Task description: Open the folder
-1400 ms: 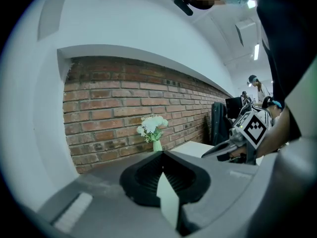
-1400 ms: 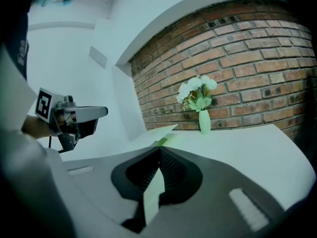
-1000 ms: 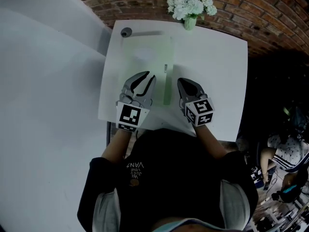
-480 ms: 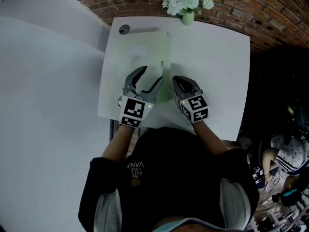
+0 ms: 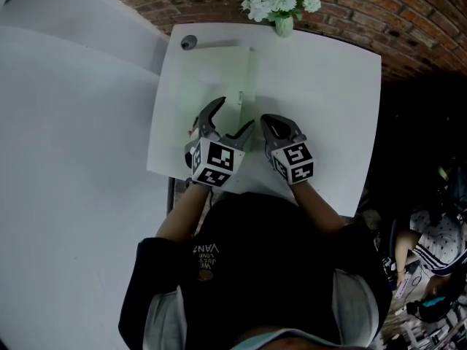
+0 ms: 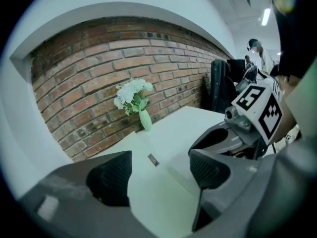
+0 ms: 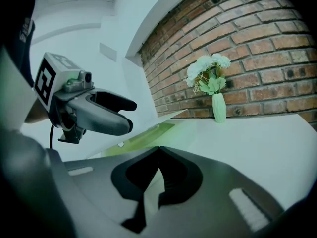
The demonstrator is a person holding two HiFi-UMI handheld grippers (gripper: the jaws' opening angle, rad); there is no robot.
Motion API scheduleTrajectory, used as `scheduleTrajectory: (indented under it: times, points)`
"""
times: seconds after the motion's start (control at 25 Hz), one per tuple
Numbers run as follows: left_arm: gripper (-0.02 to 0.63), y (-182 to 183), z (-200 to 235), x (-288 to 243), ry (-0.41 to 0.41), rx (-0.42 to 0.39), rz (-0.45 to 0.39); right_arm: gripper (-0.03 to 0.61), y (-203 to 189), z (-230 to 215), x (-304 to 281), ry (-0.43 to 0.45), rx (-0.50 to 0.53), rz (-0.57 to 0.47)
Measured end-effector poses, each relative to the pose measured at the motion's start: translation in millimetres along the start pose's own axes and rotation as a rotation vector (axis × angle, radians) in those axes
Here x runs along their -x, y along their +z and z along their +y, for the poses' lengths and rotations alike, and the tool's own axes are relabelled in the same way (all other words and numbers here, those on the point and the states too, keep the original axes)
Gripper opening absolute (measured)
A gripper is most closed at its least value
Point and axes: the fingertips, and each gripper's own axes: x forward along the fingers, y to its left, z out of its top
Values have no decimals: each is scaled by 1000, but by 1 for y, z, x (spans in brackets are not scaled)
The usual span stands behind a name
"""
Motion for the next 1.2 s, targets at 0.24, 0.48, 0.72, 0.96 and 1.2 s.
scheduleTrajectory:
  times: [0.24, 0.48, 0.72, 0.96, 1.2]
  points:
    - [371, -11, -7, -20, 33, -109, 107, -2, -2, -6, 4, 12, -8, -4]
    - [371, -22, -4, -30, 79, -174, 182, -2, -3, -10, 7, 20, -13, -5]
    - [371, -32, -1, -33, 88, -197, 244, -2, -2, -11, 8, 22, -20, -12]
    - [371, -35, 4, -30, 94, -204, 273, -2, -2, -6, 5, 35, -7, -13]
    - [371, -33, 6, -26, 82, -226, 282, -2, 3, 4, 1, 52, 0, -18]
